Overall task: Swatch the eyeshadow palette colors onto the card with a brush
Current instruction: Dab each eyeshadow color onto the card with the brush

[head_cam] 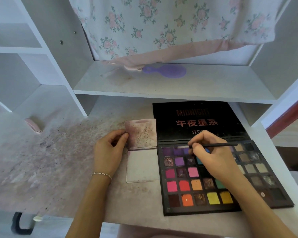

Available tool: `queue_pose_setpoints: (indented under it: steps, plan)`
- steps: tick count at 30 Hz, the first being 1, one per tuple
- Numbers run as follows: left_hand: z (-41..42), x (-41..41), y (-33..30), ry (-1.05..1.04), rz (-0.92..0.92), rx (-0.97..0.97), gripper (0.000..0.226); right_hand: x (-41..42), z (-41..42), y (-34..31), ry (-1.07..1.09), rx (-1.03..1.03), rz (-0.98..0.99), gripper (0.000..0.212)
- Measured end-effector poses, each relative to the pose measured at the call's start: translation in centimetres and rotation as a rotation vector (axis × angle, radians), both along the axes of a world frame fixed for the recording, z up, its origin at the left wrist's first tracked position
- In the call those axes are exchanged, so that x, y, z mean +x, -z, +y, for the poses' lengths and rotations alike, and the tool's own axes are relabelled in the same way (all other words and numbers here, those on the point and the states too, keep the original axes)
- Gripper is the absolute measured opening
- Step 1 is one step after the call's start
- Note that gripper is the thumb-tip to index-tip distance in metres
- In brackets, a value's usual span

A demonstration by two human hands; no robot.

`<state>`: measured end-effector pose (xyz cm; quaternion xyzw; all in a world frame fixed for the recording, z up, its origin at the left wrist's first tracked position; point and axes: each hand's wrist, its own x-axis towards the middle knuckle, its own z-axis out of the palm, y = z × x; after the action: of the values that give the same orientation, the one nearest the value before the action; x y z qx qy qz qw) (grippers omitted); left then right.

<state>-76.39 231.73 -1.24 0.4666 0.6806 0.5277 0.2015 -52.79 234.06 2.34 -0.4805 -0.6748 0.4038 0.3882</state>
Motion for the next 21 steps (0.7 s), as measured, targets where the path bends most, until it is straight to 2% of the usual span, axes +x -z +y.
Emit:
queue_pose_setpoints:
  steps: [3, 11, 21]
  plan:
    - [0.0, 0.0, 0.0, -0.006, 0.005, -0.007, 0.028, -1.9, -0.1, -0.4, -0.089, -0.018, 0.084, 0.022]
    - [0.0, 0.2, -0.3, 0.003, 0.009, -0.042, 0.013, -6.3, 0.2, 0.3, -0.268, -0.124, 0.135, 0.013]
    - [-0.1, 0.2, -0.4, 0.002, -0.012, -0.058, 0.014, -7.0, 0.4, 1.1, -0.280, -0.135, 0.106, 0.010]
